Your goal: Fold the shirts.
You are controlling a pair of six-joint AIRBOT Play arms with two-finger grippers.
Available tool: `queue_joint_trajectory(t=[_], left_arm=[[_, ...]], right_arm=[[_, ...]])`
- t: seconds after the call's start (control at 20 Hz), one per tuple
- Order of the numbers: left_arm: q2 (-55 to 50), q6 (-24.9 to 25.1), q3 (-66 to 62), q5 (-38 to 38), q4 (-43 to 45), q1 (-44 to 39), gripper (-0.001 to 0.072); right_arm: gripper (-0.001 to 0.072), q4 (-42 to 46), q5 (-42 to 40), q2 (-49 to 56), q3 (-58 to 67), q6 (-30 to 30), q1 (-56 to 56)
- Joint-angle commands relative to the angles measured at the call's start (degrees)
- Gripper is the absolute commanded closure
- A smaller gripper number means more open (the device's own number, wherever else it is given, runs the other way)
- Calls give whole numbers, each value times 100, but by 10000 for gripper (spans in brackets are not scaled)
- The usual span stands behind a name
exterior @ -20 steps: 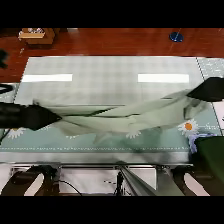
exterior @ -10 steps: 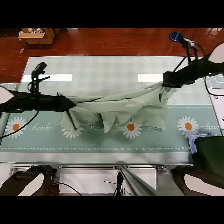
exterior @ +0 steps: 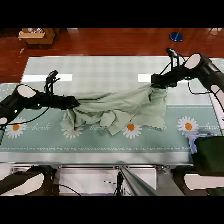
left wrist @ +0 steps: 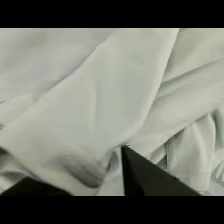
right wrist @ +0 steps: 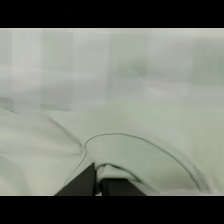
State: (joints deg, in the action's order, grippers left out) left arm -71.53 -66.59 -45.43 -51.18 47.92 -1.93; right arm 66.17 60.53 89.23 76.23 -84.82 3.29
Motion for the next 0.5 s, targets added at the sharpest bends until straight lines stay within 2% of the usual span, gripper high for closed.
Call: queue_joint_trajectory(t=[0.0,0.05,0.1,0.25,0.35,0.45], left_arm=[[-129,13,-151,-79,66,179,268],[-111,11,-341,-422,256,372,208],[-101,11,-599,-907,514,640,196],[-59,-15,-1128,-2520,756,1598,196],[116,-118,-1032,-3187,761,2096,196],[437,-175,-614,-3464,758,2406,196]], right_arm=[[498,-125,-39,107,98,127,-42],[328,-90,155,20,223,282,-105],[240,-4,356,-96,348,433,-184],[237,785,861,-595,538,444,-614],[237,1202,1268,-780,535,400,-1014],[237,1182,1679,-787,461,407,-1453]])
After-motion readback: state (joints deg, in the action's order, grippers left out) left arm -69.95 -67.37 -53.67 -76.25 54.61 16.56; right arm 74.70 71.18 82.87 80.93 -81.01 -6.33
